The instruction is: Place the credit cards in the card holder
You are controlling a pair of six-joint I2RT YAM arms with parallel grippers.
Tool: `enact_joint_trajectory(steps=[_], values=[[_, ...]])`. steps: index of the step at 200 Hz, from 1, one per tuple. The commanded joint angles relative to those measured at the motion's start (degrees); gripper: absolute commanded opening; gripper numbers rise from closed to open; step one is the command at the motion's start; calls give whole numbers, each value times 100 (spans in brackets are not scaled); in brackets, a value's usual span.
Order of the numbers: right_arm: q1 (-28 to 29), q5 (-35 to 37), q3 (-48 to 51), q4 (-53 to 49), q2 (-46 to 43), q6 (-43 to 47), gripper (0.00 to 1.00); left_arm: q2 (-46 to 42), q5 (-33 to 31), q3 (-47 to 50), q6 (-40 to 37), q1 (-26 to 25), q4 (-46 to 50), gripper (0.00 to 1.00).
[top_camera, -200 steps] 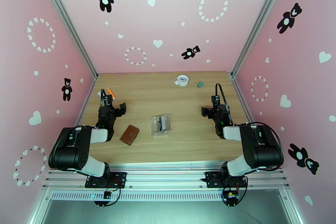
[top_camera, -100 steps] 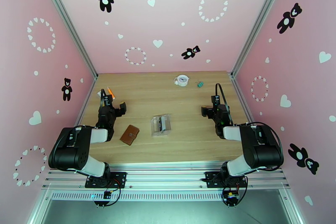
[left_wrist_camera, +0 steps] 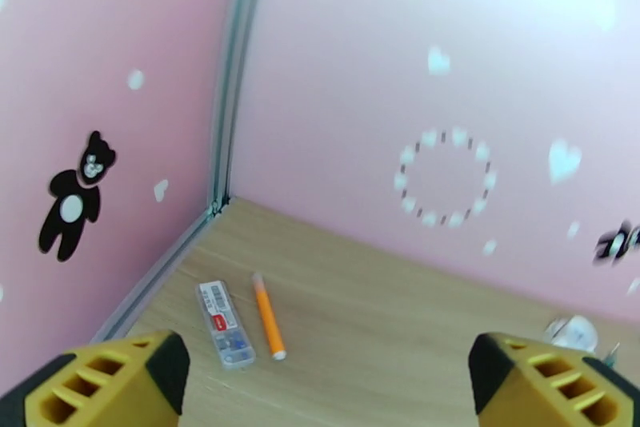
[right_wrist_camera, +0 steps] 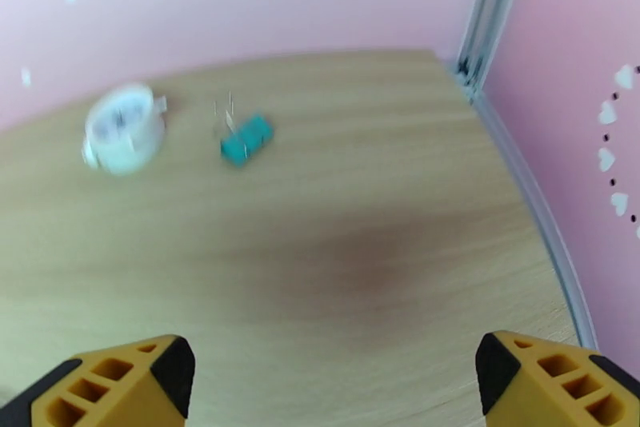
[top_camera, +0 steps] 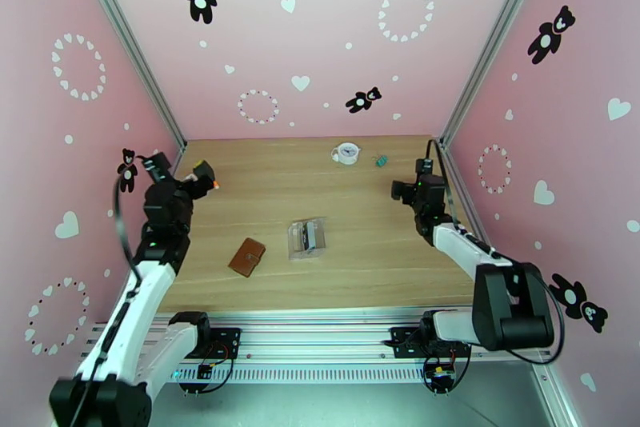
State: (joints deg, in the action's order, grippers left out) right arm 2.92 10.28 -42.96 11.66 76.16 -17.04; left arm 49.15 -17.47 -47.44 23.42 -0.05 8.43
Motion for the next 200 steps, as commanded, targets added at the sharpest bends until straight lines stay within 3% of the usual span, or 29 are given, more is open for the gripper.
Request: enact_joint_trajectory(steps=[1, 15, 42, 52, 63, 104, 124, 165, 200], values=[[7, -286, -474, -2039, 156, -1449, 99, -109, -63, -68, 1309, 56, 3033, 98], [1, -645, -1013, -3024, 527, -2102, 99, -276, 687, 33, 1168, 57, 3476, 92], [326, -1089, -1311, -3487, 551, -2464, 79, -665, 1694, 312, 1283, 24, 4202, 85], [468, -1274, -1430, -3837, 524, -2594, 78, -807, 1775, 386, 1482, -125, 4187, 84], [683, -1516, -1585, -4362, 531, -2627, 76, -852, 2285, 458, 1555, -161, 4038, 82], [1904, -2013, -1717, -4836, 430, -2568, 71, -90, 3114, 620, 1605, -162, 4249, 76], [2464, -2215, -1751, -4785, 575, -2585, 67, 371, 3814, 551, 1392, -179, 4150, 68], [3335, -2258, -2176, -4729, 1185, -2382, 64, 580, 4100, 584, 1310, -179, 4082, 67], [3693, -2323, -2696, -4736, 2010, -2288, 60, 823, 4308, 622, 1263, -179, 3910, 66]])
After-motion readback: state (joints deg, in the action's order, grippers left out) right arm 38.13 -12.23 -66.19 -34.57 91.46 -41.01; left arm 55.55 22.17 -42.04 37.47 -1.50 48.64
